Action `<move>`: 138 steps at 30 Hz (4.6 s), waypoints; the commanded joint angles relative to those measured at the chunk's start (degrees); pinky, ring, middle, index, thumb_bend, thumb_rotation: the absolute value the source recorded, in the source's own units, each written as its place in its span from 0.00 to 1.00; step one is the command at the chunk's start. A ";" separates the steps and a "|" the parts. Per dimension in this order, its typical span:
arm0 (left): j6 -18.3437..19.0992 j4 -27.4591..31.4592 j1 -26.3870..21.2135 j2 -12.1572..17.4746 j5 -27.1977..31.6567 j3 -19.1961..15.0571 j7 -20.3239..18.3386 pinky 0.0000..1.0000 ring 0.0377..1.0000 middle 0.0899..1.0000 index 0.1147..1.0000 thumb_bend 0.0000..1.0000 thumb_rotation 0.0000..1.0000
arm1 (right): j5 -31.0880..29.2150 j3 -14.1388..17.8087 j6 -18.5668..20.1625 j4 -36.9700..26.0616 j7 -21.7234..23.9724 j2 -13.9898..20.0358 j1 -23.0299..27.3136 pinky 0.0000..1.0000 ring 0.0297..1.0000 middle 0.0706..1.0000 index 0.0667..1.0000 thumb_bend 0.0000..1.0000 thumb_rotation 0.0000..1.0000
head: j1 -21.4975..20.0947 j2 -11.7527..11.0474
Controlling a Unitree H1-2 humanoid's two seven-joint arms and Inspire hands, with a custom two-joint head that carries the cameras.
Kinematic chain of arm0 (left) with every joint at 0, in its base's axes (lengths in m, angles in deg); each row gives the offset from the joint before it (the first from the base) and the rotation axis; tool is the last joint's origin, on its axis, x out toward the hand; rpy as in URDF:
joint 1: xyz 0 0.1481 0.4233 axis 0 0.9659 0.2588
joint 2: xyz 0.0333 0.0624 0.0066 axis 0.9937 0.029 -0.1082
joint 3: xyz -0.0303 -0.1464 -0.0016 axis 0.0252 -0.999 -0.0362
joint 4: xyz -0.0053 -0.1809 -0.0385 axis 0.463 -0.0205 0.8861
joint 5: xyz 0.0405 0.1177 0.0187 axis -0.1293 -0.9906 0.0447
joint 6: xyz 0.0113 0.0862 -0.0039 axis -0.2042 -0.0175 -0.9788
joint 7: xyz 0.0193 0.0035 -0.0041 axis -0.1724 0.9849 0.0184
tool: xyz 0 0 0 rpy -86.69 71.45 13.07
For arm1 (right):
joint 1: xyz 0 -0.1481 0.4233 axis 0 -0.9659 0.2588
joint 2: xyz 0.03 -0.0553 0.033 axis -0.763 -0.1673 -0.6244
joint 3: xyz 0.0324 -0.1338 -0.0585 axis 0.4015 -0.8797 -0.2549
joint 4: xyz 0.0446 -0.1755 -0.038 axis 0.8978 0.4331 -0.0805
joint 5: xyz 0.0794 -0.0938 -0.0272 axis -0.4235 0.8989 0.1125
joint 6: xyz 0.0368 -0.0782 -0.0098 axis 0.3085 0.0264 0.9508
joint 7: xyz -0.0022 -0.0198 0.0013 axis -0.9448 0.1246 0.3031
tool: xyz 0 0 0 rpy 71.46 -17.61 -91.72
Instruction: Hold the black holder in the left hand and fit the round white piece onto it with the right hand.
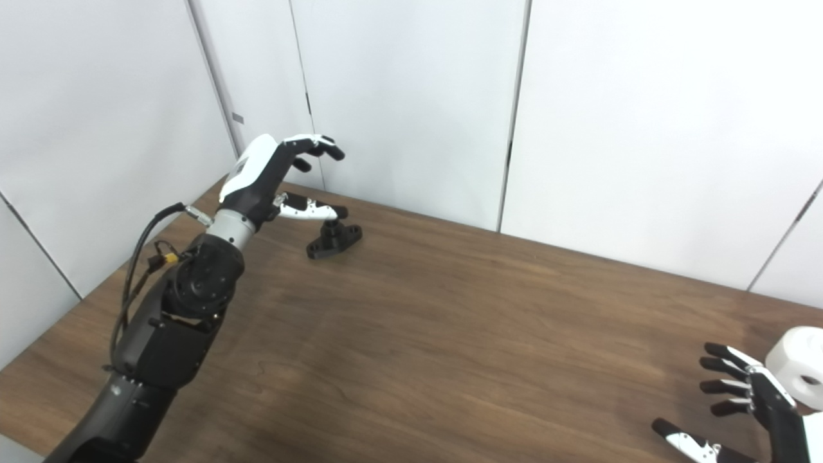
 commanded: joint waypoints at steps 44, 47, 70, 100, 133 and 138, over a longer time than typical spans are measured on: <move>12.32 -19.88 -8.17 4.03 -13.81 10.43 5.26 0.99 1.00 1.00 0.66 1.00 0.33 | -0.60 0.51 1.28 -4.67 0.88 0.23 0.06 0.45 0.58 0.68 0.73 0.63 0.00 | -0.46 1.11; 12.29 -20.70 -8.21 3.86 -13.14 10.44 5.20 1.00 1.00 1.00 0.66 1.00 0.35 | -0.56 0.52 1.57 -5.08 0.98 0.17 -0.10 0.46 0.58 0.68 0.72 0.63 0.00 | -0.54 1.27; 10.38 -27.77 -8.84 3.09 -12.50 13.11 7.75 1.00 1.00 1.00 0.65 1.00 0.31 | 0.49 -0.03 3.96 -7.58 1.68 -0.27 -1.03 0.46 0.58 0.68 0.73 0.63 0.00 | -1.93 1.31; 7.75 -34.73 -10.26 1.30 -8.82 14.28 11.91 1.00 1.00 1.00 0.63 0.99 0.33 | 1.32 -0.76 5.22 -10.83 2.97 -0.43 -2.58 0.47 0.58 0.68 0.73 0.64 0.00 | -2.77 2.81; 4.01 -38.95 -10.05 0.36 -8.25 18.72 14.50 0.87 1.00 0.91 0.46 0.87 0.28 | 1.14 -0.07 6.88 -12.88 4.18 -0.14 -3.26 0.47 0.58 0.68 0.73 0.64 0.00 | -2.74 4.78; 4.11 -39.98 -10.51 0.91 -8.17 19.54 14.73 0.82 0.95 0.84 0.34 0.89 0.23 | 1.17 -0.11 6.93 -12.62 4.26 -0.14 -3.08 0.47 0.58 0.68 0.73 0.64 0.00 | -2.61 4.85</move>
